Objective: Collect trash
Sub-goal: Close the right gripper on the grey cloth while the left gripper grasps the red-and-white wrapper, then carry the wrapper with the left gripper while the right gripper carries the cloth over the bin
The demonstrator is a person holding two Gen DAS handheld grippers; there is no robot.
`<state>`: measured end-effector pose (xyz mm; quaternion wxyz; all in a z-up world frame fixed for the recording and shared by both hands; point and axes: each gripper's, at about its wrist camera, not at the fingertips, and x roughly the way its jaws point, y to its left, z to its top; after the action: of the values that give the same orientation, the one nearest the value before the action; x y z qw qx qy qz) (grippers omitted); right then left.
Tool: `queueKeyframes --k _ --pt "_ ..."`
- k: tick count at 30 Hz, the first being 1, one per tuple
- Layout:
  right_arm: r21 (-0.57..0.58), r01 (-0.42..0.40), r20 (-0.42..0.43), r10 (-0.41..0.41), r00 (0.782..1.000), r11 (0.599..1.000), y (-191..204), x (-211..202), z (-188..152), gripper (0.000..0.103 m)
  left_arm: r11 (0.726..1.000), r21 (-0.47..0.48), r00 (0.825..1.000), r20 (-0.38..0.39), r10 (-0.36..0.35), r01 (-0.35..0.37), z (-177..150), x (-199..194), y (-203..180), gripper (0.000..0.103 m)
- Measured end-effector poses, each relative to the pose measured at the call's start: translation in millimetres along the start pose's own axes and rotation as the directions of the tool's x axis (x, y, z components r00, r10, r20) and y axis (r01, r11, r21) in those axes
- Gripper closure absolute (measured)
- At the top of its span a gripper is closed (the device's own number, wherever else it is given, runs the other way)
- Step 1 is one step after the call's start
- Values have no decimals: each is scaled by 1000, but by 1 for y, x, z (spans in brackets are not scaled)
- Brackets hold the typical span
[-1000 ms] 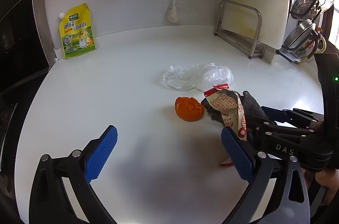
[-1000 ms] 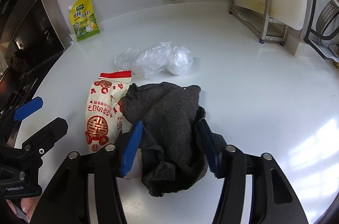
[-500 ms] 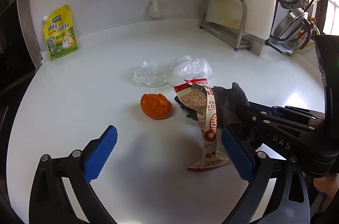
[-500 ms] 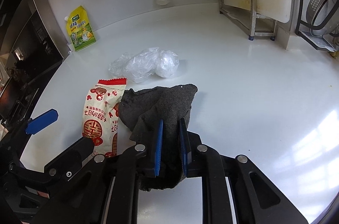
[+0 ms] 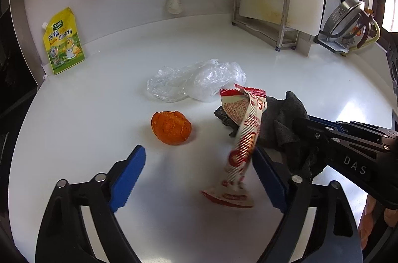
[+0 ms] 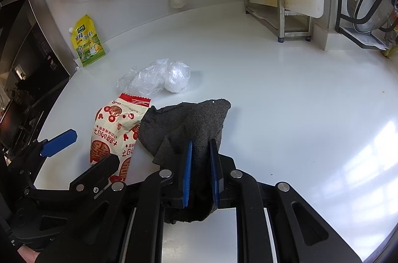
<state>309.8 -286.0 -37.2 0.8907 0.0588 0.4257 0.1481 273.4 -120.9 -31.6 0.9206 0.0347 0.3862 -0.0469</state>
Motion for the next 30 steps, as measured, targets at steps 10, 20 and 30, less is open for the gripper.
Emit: queueKeyframes --k 10,20,30 --pt "16 5 39 -6 999 1000 -1 -10 -8 91 999 15 999 -7 -41 41 -3 -1 3 64" --pt "-34 129 178 -121 977 991 26 -55 -35 92 999 20 997 59 -48 47 -24 -44 24 65" --pt "0 191 238 -186 953 981 63 -111 -103 92 997 74 993 115 -20 11 -69 -100 33 65"
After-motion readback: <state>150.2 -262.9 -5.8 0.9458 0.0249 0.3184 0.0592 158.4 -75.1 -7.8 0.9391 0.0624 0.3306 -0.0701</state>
